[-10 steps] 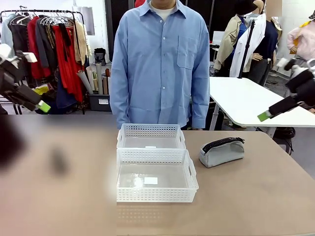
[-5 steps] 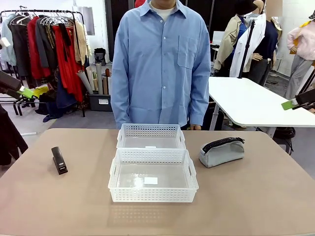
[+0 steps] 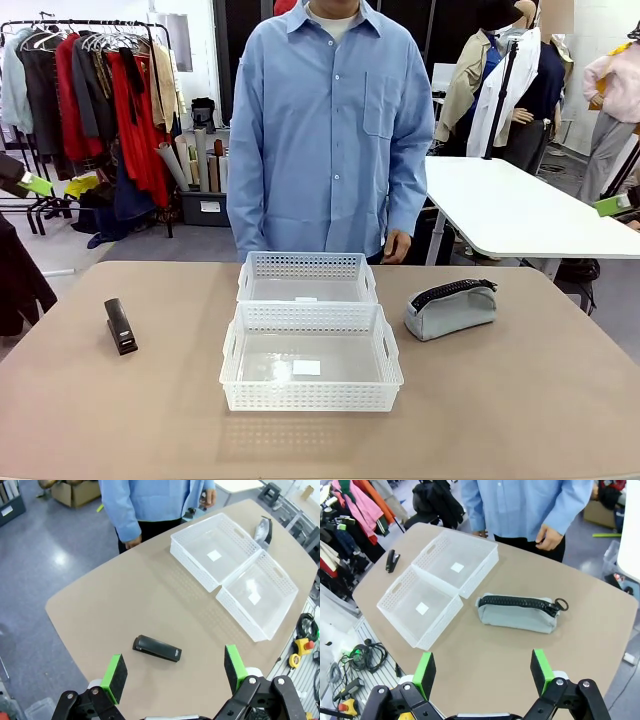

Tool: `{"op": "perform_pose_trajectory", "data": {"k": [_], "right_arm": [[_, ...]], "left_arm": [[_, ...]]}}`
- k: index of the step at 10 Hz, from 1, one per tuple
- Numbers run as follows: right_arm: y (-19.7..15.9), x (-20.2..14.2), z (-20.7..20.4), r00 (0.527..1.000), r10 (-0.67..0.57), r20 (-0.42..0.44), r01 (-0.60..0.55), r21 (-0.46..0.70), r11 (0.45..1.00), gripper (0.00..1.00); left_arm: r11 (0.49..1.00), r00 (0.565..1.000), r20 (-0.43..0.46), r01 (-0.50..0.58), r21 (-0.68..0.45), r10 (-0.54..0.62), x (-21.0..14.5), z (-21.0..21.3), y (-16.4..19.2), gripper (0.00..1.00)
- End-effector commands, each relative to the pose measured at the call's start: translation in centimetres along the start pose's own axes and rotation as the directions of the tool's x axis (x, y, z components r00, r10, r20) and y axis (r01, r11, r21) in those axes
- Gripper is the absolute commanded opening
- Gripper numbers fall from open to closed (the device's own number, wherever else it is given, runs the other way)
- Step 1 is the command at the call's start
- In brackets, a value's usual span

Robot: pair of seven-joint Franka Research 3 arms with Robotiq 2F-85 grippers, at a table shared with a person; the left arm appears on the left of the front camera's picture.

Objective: Distribute items into two baskets.
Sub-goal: Pick up the Pencil pouch that the person points to.

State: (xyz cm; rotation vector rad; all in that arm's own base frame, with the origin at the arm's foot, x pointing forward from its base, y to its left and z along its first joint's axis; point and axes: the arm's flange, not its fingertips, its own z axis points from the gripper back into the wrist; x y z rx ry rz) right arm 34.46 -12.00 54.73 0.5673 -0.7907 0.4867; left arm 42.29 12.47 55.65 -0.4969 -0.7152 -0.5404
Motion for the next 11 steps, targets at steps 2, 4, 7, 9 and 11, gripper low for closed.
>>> {"op": "perform_pose_trajectory", "data": {"k": [2,4,7,9,11], "right_arm": [[-0.24,-0.62,0.11,0.999,0.026,0.044,-0.027,0.035,0.999,1.0],[-0.16,-0.6,0.21,0.999,0.021,0.047,-0.022,0.03,0.999,1.0],[-0.09,-0.38,0.26,1.0,0.0,0.023,-0.001,0.017,1.0,1.0],[-0.09,-0.38,0.26,1.0,0.0,0.023,-0.001,0.017,1.0,1.0],[-0.09,-0.38,0.26,1.0,0.0,0.023,-0.001,0.017,1.0,1.0]], "left_arm": [[0.998,0.998,0.029,0.053,-0.032,-0.052,0.21,0.28,0.06,1.0],[0.998,0.998,0.032,0.052,-0.029,-0.051,0.12,0.49,-0.07,1.0],[0.999,0.999,0.009,0.037,-0.014,-0.036,0.01,0.25,-0.25,1.0],[0.999,0.999,0.009,0.037,-0.014,-0.036,0.01,0.25,-0.25,1.0],[0.999,0.999,0.009,0.037,-0.014,-0.036,0.01,0.25,-0.25,1.0]]}}
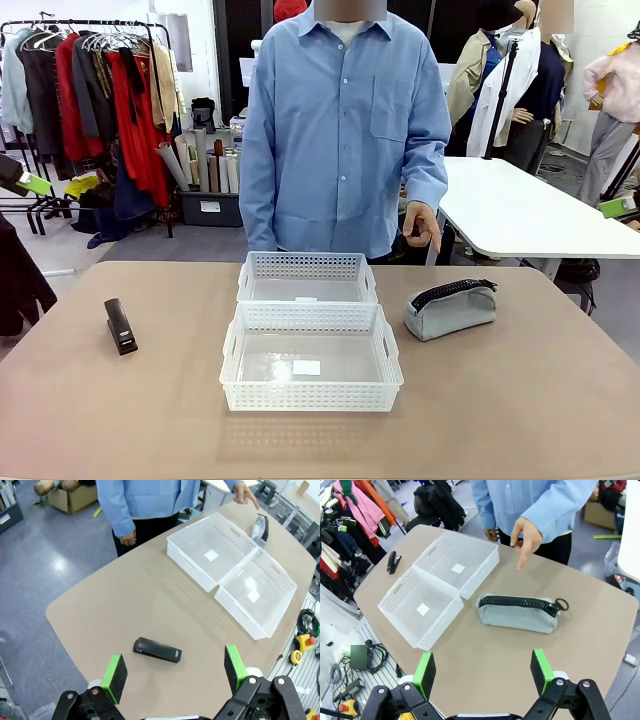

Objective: Distribute items into two baskets.
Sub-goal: Pick up the Pencil pouch that the person points to.

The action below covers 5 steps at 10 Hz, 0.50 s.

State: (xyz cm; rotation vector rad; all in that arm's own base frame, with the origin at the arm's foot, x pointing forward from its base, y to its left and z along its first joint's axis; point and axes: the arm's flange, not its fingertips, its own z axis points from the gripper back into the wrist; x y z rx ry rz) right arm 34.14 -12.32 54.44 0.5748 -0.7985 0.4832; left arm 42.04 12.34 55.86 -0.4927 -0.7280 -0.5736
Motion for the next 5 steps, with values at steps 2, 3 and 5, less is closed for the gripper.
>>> {"op": "perform_pose_trajectory", "data": {"k": [2,3,5], "right_arm": [[0.05,0.1,0.06,1.0,0.003,0.013,-0.003,0.013,1.0,1.0],[0.05,0.1,0.06,1.0,0.003,0.013,-0.003,0.013,1.0,1.0],[0.05,0.1,0.06,1.0,0.003,0.013,-0.003,0.013,1.0,1.0]], "left_arm": [[1.0,1.0,0.004,0.003,-0.008,-0.002,-0.02,0.06,0.05,1.0],[1.0,1.0,0.004,0.003,-0.008,-0.002,-0.02,0.06,0.05,1.0],[1.0,1.0,0.004,0.003,-0.008,-0.002,-0.02,0.06,0.05,1.0]]}}
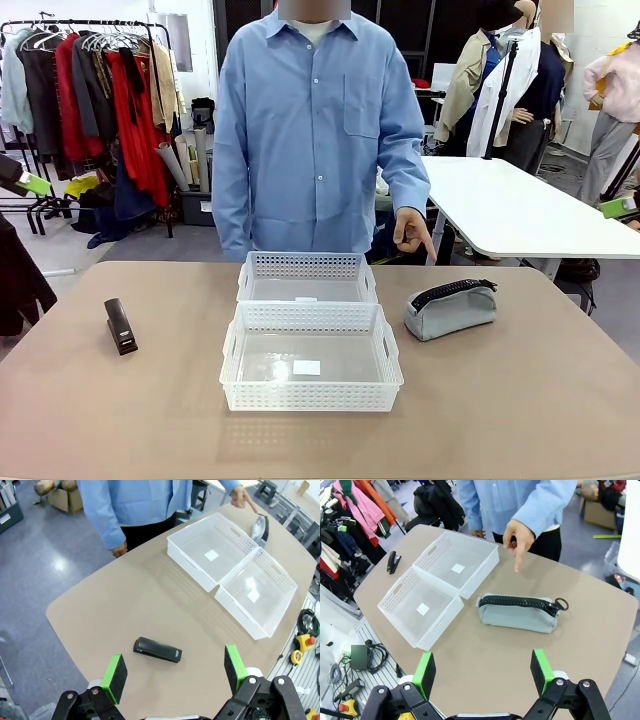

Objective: Distribute items into two baskets.
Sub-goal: Pick up the Pencil pouch that the person points to.

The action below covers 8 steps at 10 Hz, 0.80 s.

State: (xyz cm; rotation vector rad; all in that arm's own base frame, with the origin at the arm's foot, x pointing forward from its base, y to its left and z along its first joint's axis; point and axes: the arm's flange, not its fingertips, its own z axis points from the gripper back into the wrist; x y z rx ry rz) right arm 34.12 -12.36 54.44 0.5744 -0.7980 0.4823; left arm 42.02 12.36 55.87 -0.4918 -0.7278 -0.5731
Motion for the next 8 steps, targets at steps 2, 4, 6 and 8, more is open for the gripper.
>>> {"op": "perform_pose_trajectory", "data": {"k": [2,4,6,8], "right_arm": [[0.06,0.12,0.02,1.0,0.004,0.013,-0.004,0.013,1.0,1.0],[0.06,0.12,0.02,1.0,0.004,0.013,-0.004,0.013,1.0,1.0],[0.06,0.12,0.02,1.0,0.004,0.013,-0.004,0.013,1.0,1.0],[0.06,0.12,0.02,1.0,0.004,0.013,-0.004,0.013,1.0,1.0]], "left_arm": [[1.0,1.0,0.004,0.003,-0.009,-0.003,-0.01,0.04,0.04,1.0],[1.0,1.0,0.004,0.003,-0.009,-0.003,-0.01,0.04,0.04,1.0],[1.0,1.0,0.004,0.003,-0.009,-0.003,-0.01,0.04,0.04,1.0],[1.0,1.0,0.004,0.003,-0.009,-0.003,-0.01,0.04,0.04,1.0]]}}
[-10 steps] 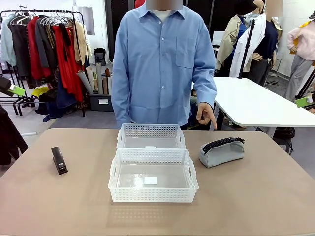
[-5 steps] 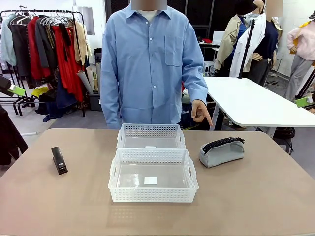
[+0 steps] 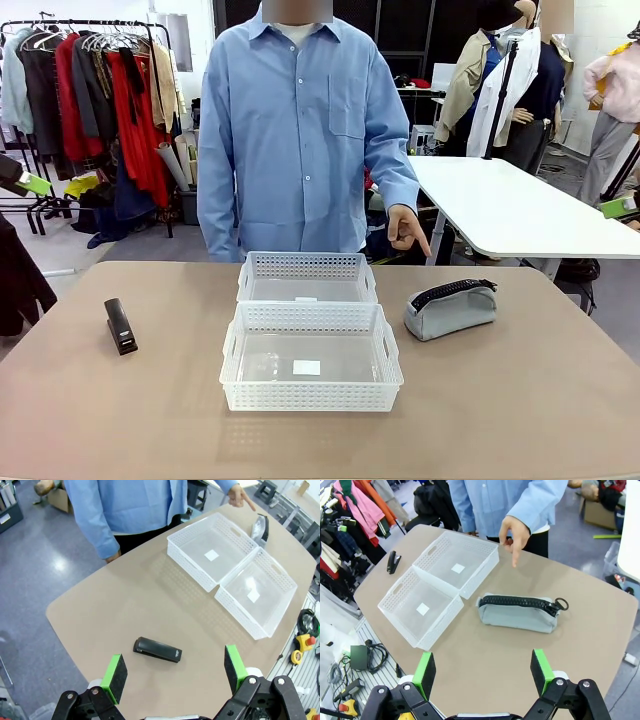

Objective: Distribute items into two baskets.
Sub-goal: Pick up the Pencil pouch that the person points to.

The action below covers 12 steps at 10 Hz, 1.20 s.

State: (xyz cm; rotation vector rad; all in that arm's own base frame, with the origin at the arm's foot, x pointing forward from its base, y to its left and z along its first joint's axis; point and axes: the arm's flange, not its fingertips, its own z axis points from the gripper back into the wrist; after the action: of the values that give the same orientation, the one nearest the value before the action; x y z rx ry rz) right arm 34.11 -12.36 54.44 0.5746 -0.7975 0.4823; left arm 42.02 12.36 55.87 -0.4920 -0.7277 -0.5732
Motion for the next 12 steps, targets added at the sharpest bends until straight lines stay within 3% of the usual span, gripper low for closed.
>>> {"op": "perform_pose_trajectory", "data": {"k": [1,4,7,8,10,12], "right_arm": [[0.0,0.0,0.0,1.0,0.0,0.0,0.0,0.0,1.0,1.0],[-1.6,4.0,-3.6,0.983,0.051,-0.176,-0.047,0.027,0.999,1.0],[-3.3,6.5,-7.5,0.947,0.123,-0.297,-0.104,0.08,0.991,1.0],[-3.8,7.0,-9.1,0.909,0.181,-0.375,-0.147,0.118,0.982,1.0],[-4.4,7.6,-11.3,0.845,0.293,-0.447,-0.247,0.16,0.956,1.0],[-4.7,8.0,-13.1,0.766,0.446,-0.462,-0.375,0.243,0.895,1.0]], "left_arm": [[1.0,1.0,0.004,0.003,-0.009,-0.003,0.0,0.0,0.0,1.0],[1.0,1.0,0.004,0.003,-0.009,-0.003,0.0,0.0,0.0,1.0],[1.0,1.0,0.004,0.003,-0.009,-0.003,0.0,0.0,0.0,1.0],[1.0,1.0,0.004,0.003,-0.009,-0.003,0.0,0.0,0.0,1.0],[1.0,1.0,0.004,0.003,-0.009,-0.003,0.0,0.0,0.0,1.0],[1.0,1.0,0.004,0.003,-0.009,-0.003,0.0,0.0,0.0,1.0]]}}
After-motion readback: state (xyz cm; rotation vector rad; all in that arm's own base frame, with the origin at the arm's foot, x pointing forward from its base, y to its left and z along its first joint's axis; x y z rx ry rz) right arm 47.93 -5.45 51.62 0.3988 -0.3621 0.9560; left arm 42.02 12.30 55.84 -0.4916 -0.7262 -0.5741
